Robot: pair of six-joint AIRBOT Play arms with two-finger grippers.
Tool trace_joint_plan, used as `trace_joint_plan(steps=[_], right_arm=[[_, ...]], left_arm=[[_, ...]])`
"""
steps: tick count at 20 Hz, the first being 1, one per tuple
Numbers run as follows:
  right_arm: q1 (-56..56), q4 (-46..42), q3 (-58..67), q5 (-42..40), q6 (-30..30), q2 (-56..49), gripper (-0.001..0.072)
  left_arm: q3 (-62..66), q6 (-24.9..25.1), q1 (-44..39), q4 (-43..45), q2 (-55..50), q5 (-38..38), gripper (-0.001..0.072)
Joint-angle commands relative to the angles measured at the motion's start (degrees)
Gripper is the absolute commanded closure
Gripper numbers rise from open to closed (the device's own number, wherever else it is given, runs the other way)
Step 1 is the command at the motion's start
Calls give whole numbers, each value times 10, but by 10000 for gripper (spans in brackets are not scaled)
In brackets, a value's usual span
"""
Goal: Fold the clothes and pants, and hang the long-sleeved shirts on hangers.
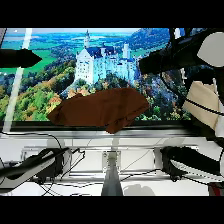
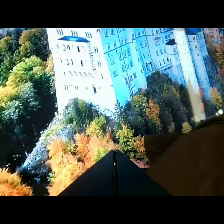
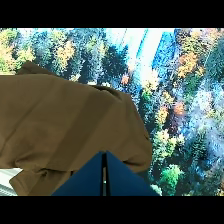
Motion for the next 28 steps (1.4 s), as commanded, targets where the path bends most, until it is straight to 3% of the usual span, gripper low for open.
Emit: trace_joint_plan(steps=[1,10,14,17,21,24,28], right_arm=[[1,0,0,0,0,0,701],[1,0,0,0,0,0,701],[0,1,0,-94,0,0,701],[0,-38,0,-96,-87,0,700],[-83,-147,-14,-19,-152,0,700],[-231,-59,-94,-21,-180,12,702],[-411,221,-318,-61,-272,47,701]], left_arm=[[0,0,0,0,0,0,688],[0,0,0,0,0,0,688],[0,0,0,0,0,0,688],[0,0,0,0,0,5,688],[0,0,0,-15,0,5,688],[0,0,0,-14,0,4,688],[0,0,1,33,0,0,689]])
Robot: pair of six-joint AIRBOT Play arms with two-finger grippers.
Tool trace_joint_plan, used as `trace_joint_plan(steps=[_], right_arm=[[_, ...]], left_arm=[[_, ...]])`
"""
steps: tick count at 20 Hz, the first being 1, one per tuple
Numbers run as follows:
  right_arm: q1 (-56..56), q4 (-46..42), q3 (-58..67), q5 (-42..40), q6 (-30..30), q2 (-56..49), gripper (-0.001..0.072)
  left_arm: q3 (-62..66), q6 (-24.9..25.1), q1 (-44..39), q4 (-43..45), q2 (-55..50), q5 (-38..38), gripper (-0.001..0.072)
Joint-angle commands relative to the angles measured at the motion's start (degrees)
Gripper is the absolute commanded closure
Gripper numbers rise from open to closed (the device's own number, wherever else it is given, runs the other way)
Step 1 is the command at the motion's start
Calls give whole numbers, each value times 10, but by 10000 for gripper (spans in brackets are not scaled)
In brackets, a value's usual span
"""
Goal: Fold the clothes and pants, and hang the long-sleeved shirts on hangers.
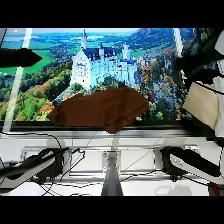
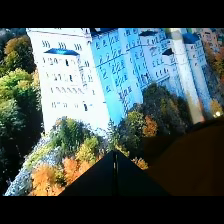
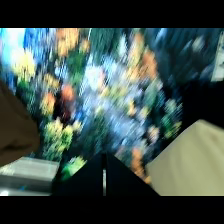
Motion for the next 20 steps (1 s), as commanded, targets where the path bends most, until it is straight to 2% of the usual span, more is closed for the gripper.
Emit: trace_joint_plan(steps=[1,5,6,7,8,9,11,14,15,16,17,19,20], right_arm=[[-141,237,-199,-30,-89,30,701],[-157,382,-410,-106,-103,46,686],[-151,407,-450,-140,-103,46,609],[-143,431,-490,-182,-102,46,428],[-133,453,-522,-222,-98,44,288],[-122,476,-547,-260,-92,40,268],[-94,517,-574,-323,-78,24,269],[-58,534,-575,-380,-58,-9,272],[-48,546,-575,-398,-57,-22,301],[-40,556,-575,-412,-57,-32,371],[-35,563,-574,-426,-57,-40,470],[-35,563,-568,-447,-58,-44,699],[-36,559,-555,-449,-61,-44,700]], left_arm=[[0,0,0,49,0,-2,689],[0,0,0,68,0,-2,680],[0,0,0,68,0,-5,568],[0,-1,0,68,0,-5,339],[0,-14,0,68,0,-5,144],[0,-26,0,68,0,-5,114],[0,-32,0,68,0,-6,114],[0,-32,0,68,0,-6,115],[0,-32,0,68,0,-6,115],[0,-32,0,68,0,-6,115],[0,-32,0,68,0,-6,115],[0,-32,0,68,0,-6,115],[0,-32,0,68,0,-6,115]])
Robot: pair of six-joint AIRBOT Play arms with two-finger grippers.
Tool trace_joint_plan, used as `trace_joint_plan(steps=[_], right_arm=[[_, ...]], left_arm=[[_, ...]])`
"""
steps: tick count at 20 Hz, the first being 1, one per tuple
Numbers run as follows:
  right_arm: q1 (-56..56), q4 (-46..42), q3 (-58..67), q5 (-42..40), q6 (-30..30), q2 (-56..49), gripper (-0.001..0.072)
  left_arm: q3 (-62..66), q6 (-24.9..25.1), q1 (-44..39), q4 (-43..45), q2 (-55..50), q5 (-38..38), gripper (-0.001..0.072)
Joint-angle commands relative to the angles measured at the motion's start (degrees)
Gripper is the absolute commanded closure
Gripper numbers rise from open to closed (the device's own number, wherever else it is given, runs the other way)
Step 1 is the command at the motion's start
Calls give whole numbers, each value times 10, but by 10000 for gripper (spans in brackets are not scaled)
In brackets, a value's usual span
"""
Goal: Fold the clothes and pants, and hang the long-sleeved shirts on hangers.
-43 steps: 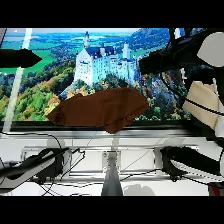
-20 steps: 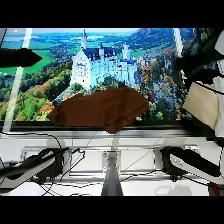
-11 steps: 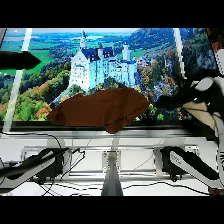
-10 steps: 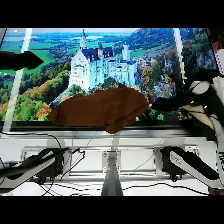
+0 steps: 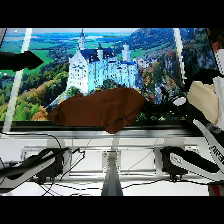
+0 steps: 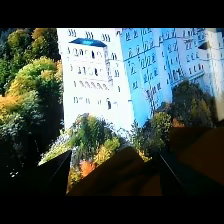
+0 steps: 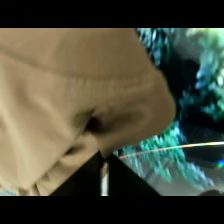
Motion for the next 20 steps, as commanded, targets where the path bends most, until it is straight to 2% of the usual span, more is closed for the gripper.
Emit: trace_joint_plan(steps=[1,4,6,8,10,12,16,20], right_arm=[[8,2,34,-44,-9,-10,701],[8,-106,149,-34,-7,-1,701],[8,-239,248,-9,12,6,701],[-4,-365,349,40,41,8,701],[-29,-429,424,88,41,8,701],[-60,-462,468,120,40,8,701],[-109,-467,471,136,40,3,701],[-116,-465,451,135,40,2,701]], left_arm=[[0,0,0,1,0,0,115],[0,1,0,1,0,0,115],[0,1,0,3,0,0,115],[0,0,0,3,0,0,115],[0,0,0,3,0,-1,115],[0,1,0,3,0,-5,115],[-16,0,-1,12,0,-18,117],[-141,0,-33,9,0,-18,132]])
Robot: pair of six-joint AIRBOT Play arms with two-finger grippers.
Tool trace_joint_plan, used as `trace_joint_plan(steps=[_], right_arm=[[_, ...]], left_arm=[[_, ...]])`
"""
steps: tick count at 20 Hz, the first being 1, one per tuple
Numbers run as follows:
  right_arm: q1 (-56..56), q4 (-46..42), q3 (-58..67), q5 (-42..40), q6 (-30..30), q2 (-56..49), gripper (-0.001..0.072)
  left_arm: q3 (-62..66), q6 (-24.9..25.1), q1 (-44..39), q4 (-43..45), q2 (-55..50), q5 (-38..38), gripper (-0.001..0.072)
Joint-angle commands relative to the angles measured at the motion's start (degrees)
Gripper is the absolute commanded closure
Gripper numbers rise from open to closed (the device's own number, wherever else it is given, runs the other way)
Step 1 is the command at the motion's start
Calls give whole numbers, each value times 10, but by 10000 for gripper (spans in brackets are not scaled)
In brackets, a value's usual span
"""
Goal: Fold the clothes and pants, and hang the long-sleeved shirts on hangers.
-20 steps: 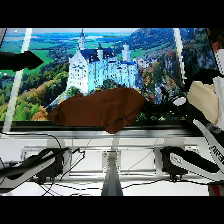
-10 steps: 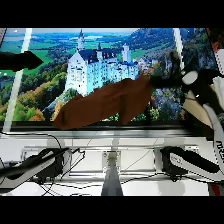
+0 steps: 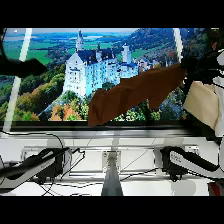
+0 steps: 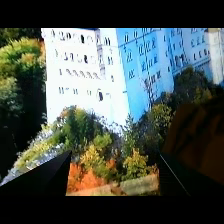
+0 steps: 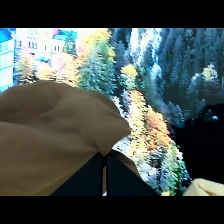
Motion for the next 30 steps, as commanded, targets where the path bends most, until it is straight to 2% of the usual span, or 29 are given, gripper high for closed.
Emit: trace_joint_plan(steps=[1,6,9,12,14,17,20,22,25,26,30], right_arm=[[-11,-10,-5,9,1,-1,700],[-11,-9,-5,7,1,-1,700],[-11,-9,-5,7,1,-1,700],[-11,-3,-5,8,1,-1,700],[-11,2,-5,8,1,-1,701],[-11,7,-5,8,1,-1,700],[-11,7,-5,8,1,-1,700],[-11,7,-5,8,1,-1,700],[-11,10,-5,8,1,-1,700],[-11,12,-5,9,1,-1,700],[-10,56,-5,21,1,3,700]], left_arm=[[-120,0,-36,-8,0,-5,132],[-310,4,-119,-14,0,-4,131],[-370,4,-150,-38,0,32,132],[-407,4,-175,-127,-1,98,132],[-413,3,-197,-150,-14,132,132],[-412,3,-222,-182,-67,138,132],[-412,49,-224,-182,-106,137,150],[-408,59,-222,-180,-113,139,400],[-398,61,-221,-180,-113,142,640],[-391,63,-219,-180,-113,142,688],[-312,74,-217,-180,-106,141,689]])
